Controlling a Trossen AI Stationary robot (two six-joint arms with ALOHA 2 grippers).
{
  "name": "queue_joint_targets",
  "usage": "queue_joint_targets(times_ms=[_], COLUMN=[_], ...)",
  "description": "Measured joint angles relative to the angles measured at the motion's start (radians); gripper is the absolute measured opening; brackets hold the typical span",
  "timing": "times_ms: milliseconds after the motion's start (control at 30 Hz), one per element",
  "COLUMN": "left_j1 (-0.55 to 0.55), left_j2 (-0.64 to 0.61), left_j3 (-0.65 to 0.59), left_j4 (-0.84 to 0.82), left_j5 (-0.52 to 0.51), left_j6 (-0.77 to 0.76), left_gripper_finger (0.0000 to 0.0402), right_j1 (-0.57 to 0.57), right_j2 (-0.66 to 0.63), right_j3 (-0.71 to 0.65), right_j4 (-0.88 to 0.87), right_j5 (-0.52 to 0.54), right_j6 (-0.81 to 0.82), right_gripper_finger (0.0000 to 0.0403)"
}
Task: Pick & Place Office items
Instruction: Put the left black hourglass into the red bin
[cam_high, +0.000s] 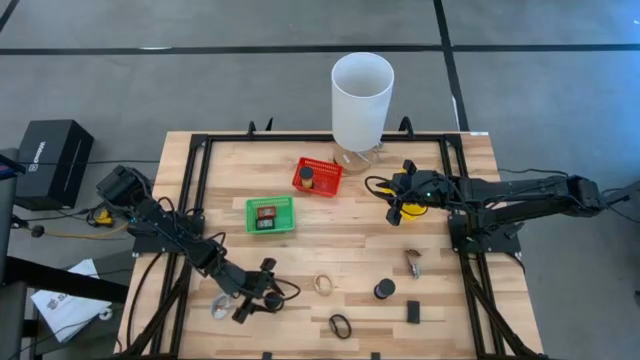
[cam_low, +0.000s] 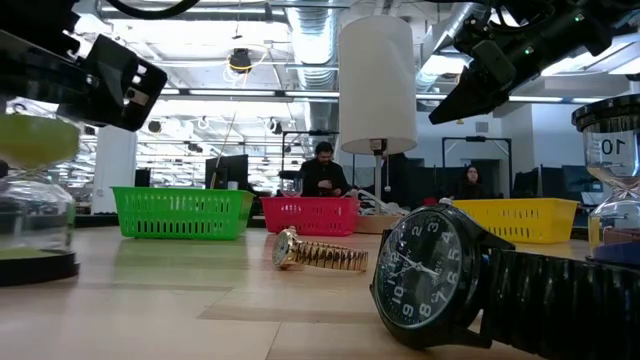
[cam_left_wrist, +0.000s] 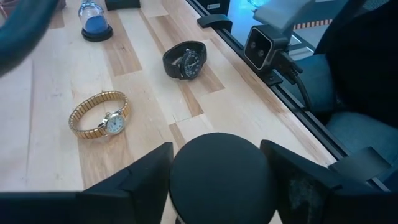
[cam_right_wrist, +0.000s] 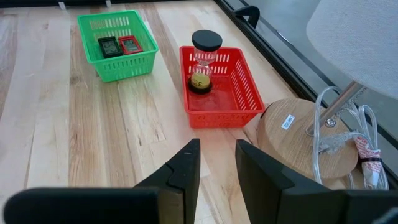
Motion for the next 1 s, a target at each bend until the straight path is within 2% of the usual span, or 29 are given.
queue_joint_targets(times_ms=[167, 400, 633, 767, 867, 1000], left_j1=[0.021, 0.038, 0.089, 0.132, 0.162, 0.215], left_j2=[0.0, 0.0, 0.0, 0.0, 0.0, 0.0], left_j3=[0.0, 0.0, 0.0, 0.001, 0.001, 0.001], left_j4=[0.0, 0.005, 0.036, 0.038, 0.042, 0.05], left_j5=[0.0, -0.001, -0.001, -0.001, -0.001, 0.025], left_j6=[-0.003, 0.011, 0.077, 0.083, 0.151, 0.23], left_gripper_finger=[0.0211, 0.0229, 0.0206, 0.0218, 0.0225, 0.0211], right_j1=[0.0, 0.0, 0.0, 0.0, 0.0, 0.0], right_j2=[0.0, 0.0, 0.0, 0.0, 0.0, 0.0], right_j3=[0.0, 0.0, 0.0, 0.0, 0.0, 0.0], right_j4=[0.0, 0.0, 0.0, 0.0, 0.0, 0.0], right_j5=[0.0, 0.0, 0.0, 0.0, 0.0, 0.0], right_j6=[0.0, 0.0, 0.0, 0.0, 0.0, 0.0], right_gripper_finger=[0.0093, 0.0093, 0.0093, 0.0093, 0.0093, 0.0093])
